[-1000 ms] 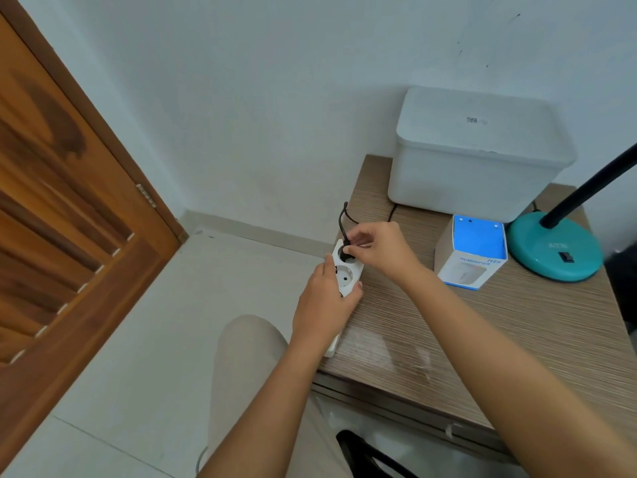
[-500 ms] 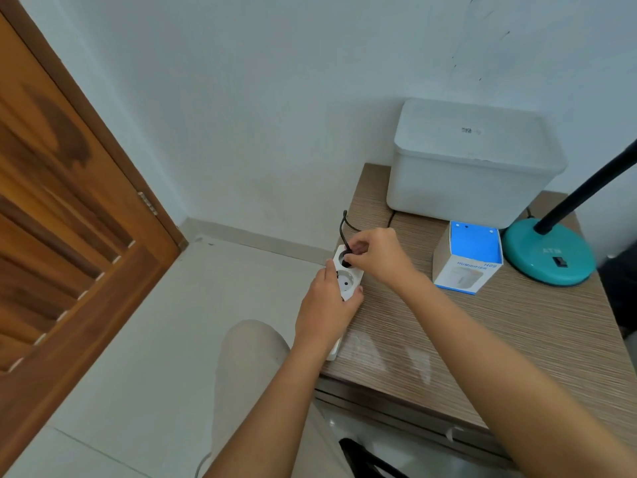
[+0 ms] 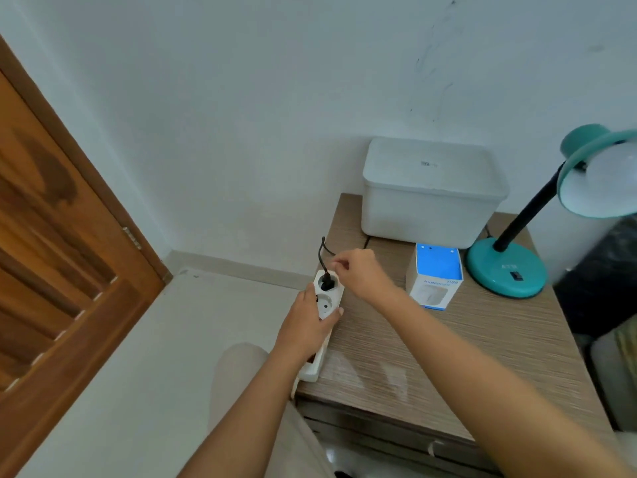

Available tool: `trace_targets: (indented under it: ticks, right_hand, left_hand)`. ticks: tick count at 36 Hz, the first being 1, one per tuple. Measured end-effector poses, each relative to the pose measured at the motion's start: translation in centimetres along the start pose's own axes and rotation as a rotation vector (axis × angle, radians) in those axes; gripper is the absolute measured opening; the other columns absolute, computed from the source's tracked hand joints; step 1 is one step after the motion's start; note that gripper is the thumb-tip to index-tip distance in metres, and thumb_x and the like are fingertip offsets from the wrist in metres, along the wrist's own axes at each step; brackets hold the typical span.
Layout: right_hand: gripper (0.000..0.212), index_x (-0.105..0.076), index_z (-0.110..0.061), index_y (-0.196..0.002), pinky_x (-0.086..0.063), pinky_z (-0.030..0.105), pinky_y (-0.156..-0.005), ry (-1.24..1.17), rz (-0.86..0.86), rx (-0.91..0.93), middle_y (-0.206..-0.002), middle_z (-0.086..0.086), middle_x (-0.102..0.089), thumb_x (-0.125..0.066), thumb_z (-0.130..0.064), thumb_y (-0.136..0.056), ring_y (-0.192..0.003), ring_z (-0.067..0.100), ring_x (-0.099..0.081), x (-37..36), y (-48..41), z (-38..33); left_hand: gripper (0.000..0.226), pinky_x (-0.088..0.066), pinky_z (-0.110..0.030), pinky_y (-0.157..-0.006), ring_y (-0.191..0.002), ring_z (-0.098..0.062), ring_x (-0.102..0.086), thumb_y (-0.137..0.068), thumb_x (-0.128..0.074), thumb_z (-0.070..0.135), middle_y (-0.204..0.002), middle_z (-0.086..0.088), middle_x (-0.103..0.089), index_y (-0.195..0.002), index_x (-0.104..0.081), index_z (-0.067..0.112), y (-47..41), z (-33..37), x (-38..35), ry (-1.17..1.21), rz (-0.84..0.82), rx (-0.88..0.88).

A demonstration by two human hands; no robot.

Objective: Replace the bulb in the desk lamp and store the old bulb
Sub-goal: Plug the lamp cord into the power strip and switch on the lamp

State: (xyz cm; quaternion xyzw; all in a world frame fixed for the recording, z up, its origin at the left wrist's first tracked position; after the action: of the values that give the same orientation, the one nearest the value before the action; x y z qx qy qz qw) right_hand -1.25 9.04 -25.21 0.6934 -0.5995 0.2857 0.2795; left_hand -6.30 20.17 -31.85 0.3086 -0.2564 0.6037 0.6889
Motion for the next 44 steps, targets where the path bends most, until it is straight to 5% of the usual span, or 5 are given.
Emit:
trace_targets:
  ticks: [7,13,17,23,44]
  right_hand:
    - [0.037,-0.042,-0.015,-0.058,-0.033,0.029,-0.067,0.186,-0.013,-0.027,-0.067,0.008,-0.051,-0.041,-0.017,-0.095,-0.076,0.025,-0.048,7.6,0.4,1.3]
    - [0.038,-0.057,0.006,-0.113,-0.04,0.041,-0.099,0.235,0.065,-0.169,-0.125,0.024,-0.056,-0.036,-0.021,-0.098,-0.118,0.036,-0.05,15.9,3.5,5.5]
    - [0.029,-0.05,-0.011,-0.073,-0.038,0.034,-0.081,0.303,0.101,-0.244,-0.117,0.023,-0.058,-0.037,-0.023,-0.097,-0.111,0.035,-0.053,19.8,5.6,9.7]
    - [0.038,-0.051,-0.004,-0.124,-0.042,0.037,-0.094,0.304,0.085,-0.411,-0.129,0.018,-0.053,-0.037,-0.027,-0.098,-0.115,0.031,-0.052,22.2,8.7,17.4]
    - [0.067,-0.006,-0.009,-0.149,-0.006,0.031,-0.119,-0.027,0.406,-0.408,-0.16,0.005,0.001,-0.037,-0.037,-0.097,-0.147,0.018,-0.001,17.5,6.3,29.5]
  left_hand:
    - [0.048,-0.04,-0.039,-0.097,-0.12,-0.029,-0.047,-0.096,-0.039,0.047,-0.129,-0.011,-0.05,-0.122,-0.049,0.008,-2.7,4.9,4.2,-0.094,-0.02,-0.036]
    - [0.05,-0.036,-0.033,-0.096,-0.122,-0.03,-0.046,-0.098,-0.038,0.041,-0.133,-0.018,-0.05,-0.126,-0.05,0.002,-5.7,15.7,4.6,-0.158,-0.015,-0.214]
    - [0.054,-0.034,-0.034,-0.102,-0.13,-0.029,-0.041,-0.098,-0.04,0.041,-0.143,-0.017,-0.042,-0.136,-0.041,0.003,-6.7,22.5,1.0,-0.178,-0.099,-0.298]
    - [0.052,-0.03,-0.032,-0.105,-0.133,-0.029,-0.037,-0.1,-0.039,0.036,-0.145,-0.018,-0.037,-0.139,-0.036,0.002,-6.4,29.0,-7.7,-0.288,-0.298,-0.397]
    - [0.087,0.006,-0.025,-0.113,-0.146,-0.016,0.004,-0.084,-0.003,0.07,-0.159,-0.003,0.007,-0.15,0.005,0.014,-8.2,22.5,-22.4,-0.216,-0.069,-0.289]
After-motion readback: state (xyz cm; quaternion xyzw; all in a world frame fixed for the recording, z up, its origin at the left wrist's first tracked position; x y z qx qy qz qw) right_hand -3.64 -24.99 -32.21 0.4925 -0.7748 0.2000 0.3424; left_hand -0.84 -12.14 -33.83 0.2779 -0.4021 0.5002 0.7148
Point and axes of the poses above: each hand's wrist, its own y-axis away from the middle knuckle, its own x-axis out of the back of the hand, z = x × y, the point moved 7 cm from there along -y, towards the middle knuckle
